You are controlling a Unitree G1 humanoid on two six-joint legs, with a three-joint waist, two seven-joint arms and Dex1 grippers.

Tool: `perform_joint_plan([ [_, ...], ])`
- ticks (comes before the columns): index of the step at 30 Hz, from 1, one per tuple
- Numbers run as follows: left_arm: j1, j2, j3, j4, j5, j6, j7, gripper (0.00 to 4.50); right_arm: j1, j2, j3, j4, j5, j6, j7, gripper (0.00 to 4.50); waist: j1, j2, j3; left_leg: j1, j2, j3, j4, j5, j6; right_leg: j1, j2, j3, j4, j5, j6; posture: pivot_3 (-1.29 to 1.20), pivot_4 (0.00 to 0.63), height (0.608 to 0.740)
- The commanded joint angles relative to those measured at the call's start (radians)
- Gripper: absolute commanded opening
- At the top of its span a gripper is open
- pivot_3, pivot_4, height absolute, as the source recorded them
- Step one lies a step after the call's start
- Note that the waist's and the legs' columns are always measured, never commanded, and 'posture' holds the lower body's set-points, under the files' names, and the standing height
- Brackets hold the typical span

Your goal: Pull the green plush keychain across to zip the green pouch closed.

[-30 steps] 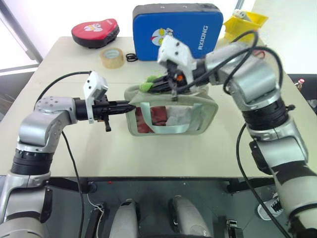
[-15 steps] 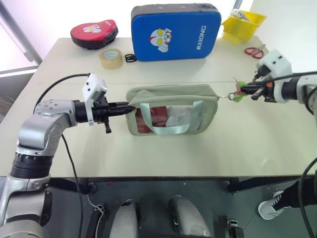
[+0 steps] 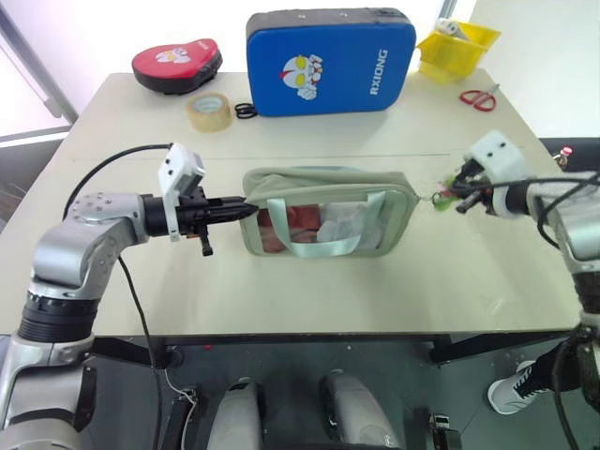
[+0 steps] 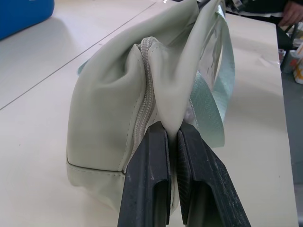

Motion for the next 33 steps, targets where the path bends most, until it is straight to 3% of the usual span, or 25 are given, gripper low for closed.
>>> perform_joint_plan([
  [1, 0.024, 0.029, 0.052, -0.003, -0.001, 0.019, 0.022, 0.0, 0.014, -0.057, 0.009, 0.078, -0.112, -0.02, -0.072, 0.07, 0.004, 0.0, 0.0, 0.0, 0.0, 0.0, 0.0, 0.0, 0.0, 0.0, 0.0, 0.0, 0.0, 0.0, 0.0, 0.0, 0.15, 0.737],
  [7, 0.043, 0.028, 0.051, -0.02, -0.016, 0.021, 0.034, 0.0, 0.061, -0.067, 0.048, 0.058, -0.139, -0.026, -0.075, 0.07, 0.003, 0.0, 0.0, -0.001, 0.0, 0.0, 0.0, 0.0, 0.0, 0.0, -0.001, -0.001, -0.002, 0.0, 0.0, 0.0, 0.15, 0.737],
  [11, 0.045, 0.028, 0.051, -0.024, -0.022, 0.022, 0.042, 0.0, 0.131, -0.054, 0.074, -0.108, -0.063, 0.044, 0.023, 0.07, 0.004, 0.0, 0.0, -0.001, 0.0, -0.001, 0.0, 0.0, 0.0, 0.001, 0.0, -0.001, -0.001, 0.0, 0.0, 0.0, 0.15, 0.737],
  [17, 0.043, 0.032, 0.048, -0.029, -0.029, 0.016, 0.039, 0.0, 0.098, 0.088, 0.003, -0.239, 0.064, 0.197, 0.028, 0.07, -0.004, 0.0, 0.0, 0.001, 0.0, -0.001, 0.0, 0.0, 0.0, 0.001, 0.001, 0.0, 0.0, 0.0, 0.0, 0.0, 0.15, 0.737],
  [18, 0.04, 0.034, 0.049, -0.028, -0.029, 0.014, 0.035, 0.0, 0.085, 0.095, -0.026, -0.254, 0.099, 0.229, 0.045, 0.75, -0.003, 0.0, 0.0, 0.001, 0.0, -0.001, 0.0, 0.0, 0.0, 0.001, 0.001, -0.001, 0.0, 0.0, 0.0, 0.0, 0.15, 0.737],
  [21, 0.03, 0.04, 0.045, -0.023, -0.026, -0.002, 0.016, 0.0, 0.051, 0.094, -0.102, -0.27, 0.172, 0.283, 0.078, 2.03, 0.0, 0.0, 0.0, 0.0, 0.0, -0.001, 0.0, 0.0, 0.0, 0.001, 0.001, -0.001, 0.0, 0.0, 0.0, 0.0, 0.15, 0.737],
  [24, 0.016, 0.031, 0.041, -0.017, -0.036, -0.017, -0.006, 0.0, 0.067, 0.037, -0.131, -0.267, 0.189, 0.233, 0.118, 3.63, 0.001, 0.0, 0.0, -0.001, 0.0, -0.001, 0.0, 0.0, 0.0, 0.0, 0.001, -0.001, -0.001, 0.0, 0.0, 0.0, 0.15, 0.737],
  [26, 0.005, 0.027, 0.037, -0.017, -0.044, -0.021, -0.02, 0.0, 0.099, -0.011, -0.142, -0.272, 0.194, 0.182, 0.158, 4.44, 0.004, 0.0, 0.0, -0.001, 0.0, -0.001, -0.001, 0.0, 0.0, 0.0, 0.0, -0.001, -0.002, 0.0, 0.0, 0.0, 0.15, 0.737],
  [29, -0.014, 0.041, 0.007, -0.014, -0.021, -0.045, -0.068, 0.0, 0.157, -0.086, -0.2, -0.275, 0.221, 0.076, 0.243, 4.44, 0.005, -0.001, 0.0, -0.002, 0.0, -0.001, -0.001, 0.0, 0.0, 0.0, 0.0, -0.002, -0.002, 0.0, 0.0, 0.0, 0.15, 0.737],
  [33, -0.04, 0.055, -0.007, 0.0, -0.033, -0.015, -0.121, 1.63, 0.19, -0.1, -0.258, -0.296, 0.281, 0.007, 0.307, 4.5, 0.0, -0.001, 0.0, -0.002, 0.0, -0.001, -0.001, 0.0, 0.0, 0.0, 0.0, -0.001, -0.002, 0.0, 0.0, 0.0, 0.15, 0.737],
])
